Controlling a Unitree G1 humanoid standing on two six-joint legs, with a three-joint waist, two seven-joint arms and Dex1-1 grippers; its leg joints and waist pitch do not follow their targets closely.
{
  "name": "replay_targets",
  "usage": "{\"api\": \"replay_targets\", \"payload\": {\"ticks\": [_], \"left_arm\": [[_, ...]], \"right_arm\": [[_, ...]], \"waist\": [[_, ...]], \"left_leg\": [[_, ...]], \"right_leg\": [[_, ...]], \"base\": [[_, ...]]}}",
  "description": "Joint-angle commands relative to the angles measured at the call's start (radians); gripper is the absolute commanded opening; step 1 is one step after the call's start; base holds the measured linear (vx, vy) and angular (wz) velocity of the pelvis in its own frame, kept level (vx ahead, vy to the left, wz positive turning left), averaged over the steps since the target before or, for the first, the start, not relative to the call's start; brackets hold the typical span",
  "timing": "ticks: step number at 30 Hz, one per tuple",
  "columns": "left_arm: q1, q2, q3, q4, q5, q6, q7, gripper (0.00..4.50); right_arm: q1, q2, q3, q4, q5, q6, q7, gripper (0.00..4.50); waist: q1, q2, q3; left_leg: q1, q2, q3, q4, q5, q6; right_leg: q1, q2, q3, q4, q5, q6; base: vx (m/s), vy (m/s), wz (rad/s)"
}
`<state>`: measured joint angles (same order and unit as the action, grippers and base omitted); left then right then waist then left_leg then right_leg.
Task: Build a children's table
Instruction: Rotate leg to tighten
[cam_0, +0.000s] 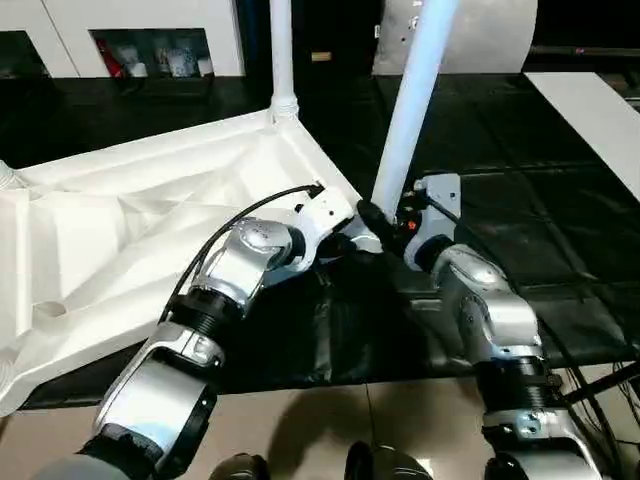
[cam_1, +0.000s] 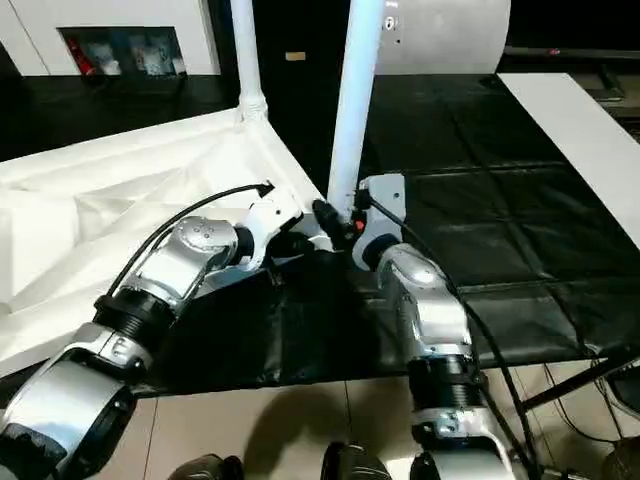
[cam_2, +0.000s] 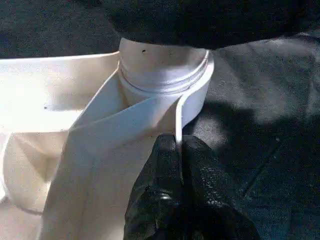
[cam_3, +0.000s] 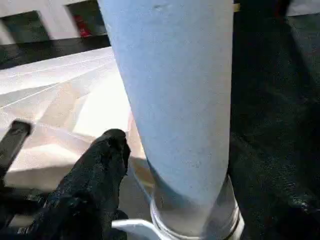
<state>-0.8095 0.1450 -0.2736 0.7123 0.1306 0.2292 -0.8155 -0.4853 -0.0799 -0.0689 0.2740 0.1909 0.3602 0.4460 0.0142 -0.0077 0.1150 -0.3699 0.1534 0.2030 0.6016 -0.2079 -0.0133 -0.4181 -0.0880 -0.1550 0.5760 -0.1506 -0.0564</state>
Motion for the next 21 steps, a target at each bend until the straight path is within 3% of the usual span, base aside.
{"api": "replay_targets", "payload": {"ticks": [1, 6, 9, 14, 20, 21], "left_arm": [[0.024, 0.010, -0.016, -0.026, -0.014, -0.036, -0.053, 0.00], [0.052, 0.064, -0.039, -0.052, -0.021, -0.085, -0.156, 0.00], [0.066, 0.110, -0.072, -0.059, -0.017, -0.152, -0.250, 0.00], [0.075, 0.159, -0.098, -0.063, -0.017, -0.232, -0.354, 0.00], [0.083, 0.211, -0.134, -0.077, -0.033, -0.336, -0.498, 0.00], [0.082, 0.217, -0.141, -0.077, -0.030, -0.349, -0.511, 0.00]], "right_arm": [[0.013, -0.035, 0.018, -0.022, 0.018, -0.007, 0.079, 3.63], [0.023, -0.178, 0.050, 0.007, 0.004, -0.047, 0.262, 4.02], [0.034, -0.275, 0.083, -0.013, 0.048, -0.060, 0.467, 4.36], [0.033, -0.374, 0.117, -0.025, 0.107, -0.062, 0.686, 4.36], [0.016, -0.433, 0.174, -0.003, 0.115, -0.074, 0.867, 4.36], [0.011, -0.436, 0.181, 0.006, 0.114, -0.073, 0.880, 4.09]], "waist": [[0.011, -0.008, -0.082], [0.024, -0.010, -0.081], [0.027, -0.011, -0.080], [0.036, -0.012, -0.083], [0.054, -0.014, -0.085], [0.057, -0.013, -0.087]], "left_leg": [[0.004, 0.088, -0.049, -0.063, -0.049, 0.148], [0.009, 0.089, -0.045, -0.063, -0.069, 0.140], [0.008, 0.087, -0.048, -0.062, -0.103, 0.135], [0.008, 0.093, -0.048, -0.061, -0.083, 0.152], [0.009, 0.098, -0.046, -0.062, -0.067, 0.149], [0.010, 0.098, -0.046, -0.061, -0.066, 0.145]], "right_leg": [[0.075, -0.104, 0.088, -0.061, -0.185, -0.179], [0.074, -0.105, 0.089, -0.068, -0.234, -0.171], [0.077, -0.104, 0.086, -0.073, -0.283, -0.156], [0.075, -0.103, 0.087, -0.068, -0.264, -0.156], [0.071, -0.104, 0.086, -0.062, -0.253, -0.164], [0.071, -0.104, 0.086, -0.060, -0.249, -0.167]], "base": [[0.000, 0.000, 0.00], [0.000, 0.000, 0.00], [0.000, 0.000, 0.00], [0.000, 0.000, 0.00], [0.000, 0.000, 0.00], [0.000, 0.000, 0.00]]}}
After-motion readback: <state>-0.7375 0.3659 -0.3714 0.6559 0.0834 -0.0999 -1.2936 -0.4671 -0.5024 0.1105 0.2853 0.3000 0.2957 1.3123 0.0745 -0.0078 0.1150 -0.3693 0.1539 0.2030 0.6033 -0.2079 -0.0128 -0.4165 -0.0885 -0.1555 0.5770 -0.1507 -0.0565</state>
